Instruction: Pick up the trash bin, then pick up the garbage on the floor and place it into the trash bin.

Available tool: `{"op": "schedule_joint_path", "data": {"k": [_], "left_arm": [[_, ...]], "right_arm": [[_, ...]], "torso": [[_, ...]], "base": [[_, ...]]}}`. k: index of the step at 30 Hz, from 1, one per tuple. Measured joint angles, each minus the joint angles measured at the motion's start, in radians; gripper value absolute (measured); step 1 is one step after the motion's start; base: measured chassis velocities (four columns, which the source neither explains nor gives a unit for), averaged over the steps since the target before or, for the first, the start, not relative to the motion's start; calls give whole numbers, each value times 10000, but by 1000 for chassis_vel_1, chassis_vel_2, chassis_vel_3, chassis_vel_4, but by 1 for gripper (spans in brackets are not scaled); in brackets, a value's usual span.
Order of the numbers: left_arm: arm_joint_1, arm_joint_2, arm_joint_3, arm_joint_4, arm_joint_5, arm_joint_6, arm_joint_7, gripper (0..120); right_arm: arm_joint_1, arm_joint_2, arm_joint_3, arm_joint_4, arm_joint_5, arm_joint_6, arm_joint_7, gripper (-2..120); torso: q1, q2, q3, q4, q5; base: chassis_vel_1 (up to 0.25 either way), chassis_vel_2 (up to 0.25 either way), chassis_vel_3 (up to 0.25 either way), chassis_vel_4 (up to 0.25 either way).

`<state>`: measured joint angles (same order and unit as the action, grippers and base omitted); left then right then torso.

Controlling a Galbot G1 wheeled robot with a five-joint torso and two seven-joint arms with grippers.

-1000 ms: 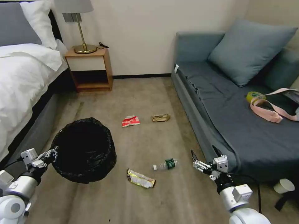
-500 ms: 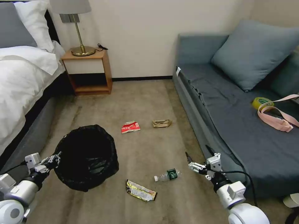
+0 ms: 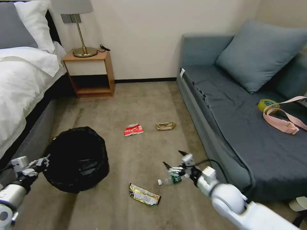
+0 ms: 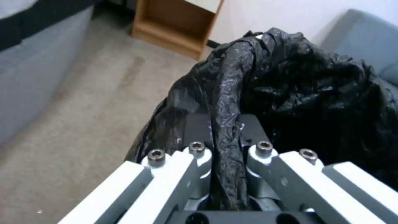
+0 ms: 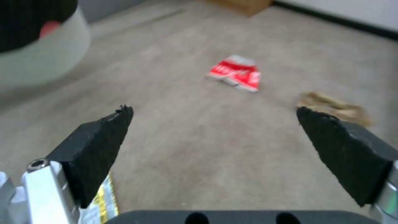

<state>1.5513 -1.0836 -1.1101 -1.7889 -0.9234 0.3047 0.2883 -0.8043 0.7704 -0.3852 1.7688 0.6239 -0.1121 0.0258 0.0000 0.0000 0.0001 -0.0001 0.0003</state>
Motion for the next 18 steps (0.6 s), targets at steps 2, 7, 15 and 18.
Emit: {"op": "schedule_joint_path", "data": {"k": [2, 7, 15, 18], "left_arm": [[-20, 31, -42, 68, -22, -1, 18, 5], [-55, 86, -124, 365, -79, -46, 112, 5], [-205, 225, -52, 799, -124, -132, 345, 5], [-318, 256, 20, 878, -134, -135, 377, 5]], "right_arm": [[596, -4, -499, -108, 337, -223, -30, 100], [2571, 329, -2599, -535, 2082, -1435, -462, 100], [3798, 1446, -4620, -2210, 3591, -2384, -854, 100], [3973, 1767, -4932, -2753, 3812, -2497, -999, 100]], "torso": [[0, 0, -1, 3, -2], [0, 0, 0, 3, -4], [0, 0, 0, 2, -5], [0, 0, 0, 1, -3]], "base": [[0, 0, 0, 0], [0, 0, 0, 0], [0, 0, 0, 0], [0, 0, 0, 0]]}}
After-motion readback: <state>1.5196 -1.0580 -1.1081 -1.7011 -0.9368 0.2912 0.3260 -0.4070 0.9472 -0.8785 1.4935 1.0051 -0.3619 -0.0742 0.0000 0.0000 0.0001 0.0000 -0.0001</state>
